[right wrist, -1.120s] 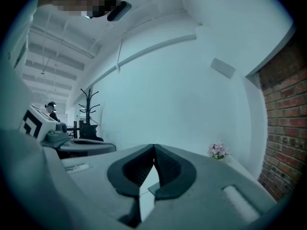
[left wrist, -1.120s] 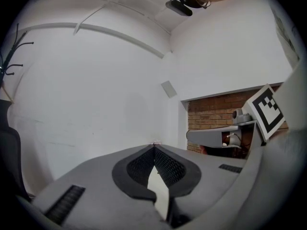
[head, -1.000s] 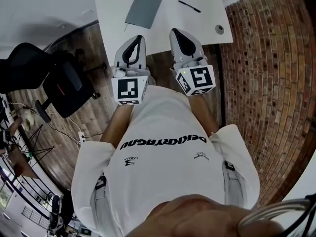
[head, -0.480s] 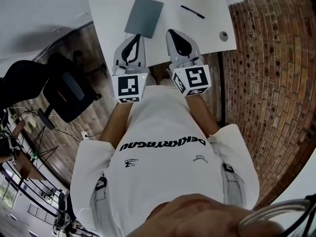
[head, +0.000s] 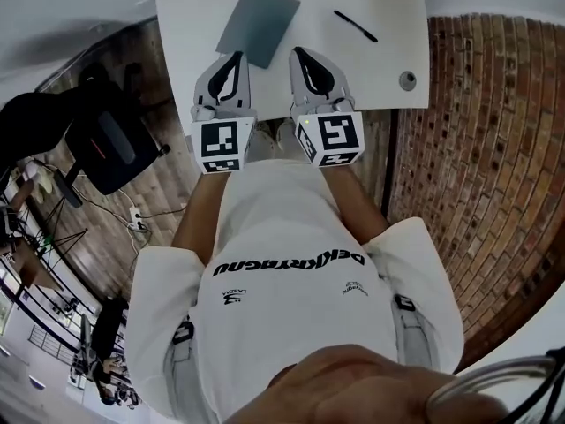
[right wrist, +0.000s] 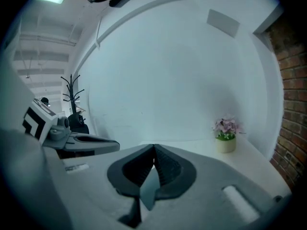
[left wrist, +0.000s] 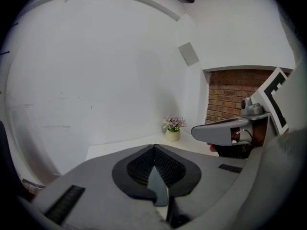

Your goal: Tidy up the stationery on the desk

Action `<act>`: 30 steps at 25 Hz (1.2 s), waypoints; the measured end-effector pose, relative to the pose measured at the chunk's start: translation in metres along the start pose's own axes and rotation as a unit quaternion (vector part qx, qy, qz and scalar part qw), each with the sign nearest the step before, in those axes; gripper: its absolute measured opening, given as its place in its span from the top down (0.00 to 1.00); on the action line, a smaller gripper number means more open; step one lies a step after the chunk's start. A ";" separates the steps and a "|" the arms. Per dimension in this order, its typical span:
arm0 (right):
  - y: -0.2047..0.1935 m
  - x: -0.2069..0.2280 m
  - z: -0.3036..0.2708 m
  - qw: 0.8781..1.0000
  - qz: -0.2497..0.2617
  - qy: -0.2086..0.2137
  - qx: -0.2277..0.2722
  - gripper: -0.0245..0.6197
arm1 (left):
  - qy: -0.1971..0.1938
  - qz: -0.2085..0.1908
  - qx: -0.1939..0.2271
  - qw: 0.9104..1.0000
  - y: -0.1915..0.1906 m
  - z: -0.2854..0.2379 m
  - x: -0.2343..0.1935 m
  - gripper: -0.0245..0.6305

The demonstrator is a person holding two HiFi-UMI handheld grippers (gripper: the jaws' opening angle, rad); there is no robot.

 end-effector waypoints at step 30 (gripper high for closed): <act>-0.180 0.049 -0.097 0.979 -0.137 -0.040 -0.144 0.83 | 0.002 0.022 -0.140 0.990 -0.144 -0.119 -0.066 0.85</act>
Point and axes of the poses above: the fingertips, and each gripper's own axes: z backward along the fingers, x to its right, y out of its top, the point moved 1 cm from there along z, backward along the fingers, and after that the axes turned 4 degrees about y, right-handed, at the moved point
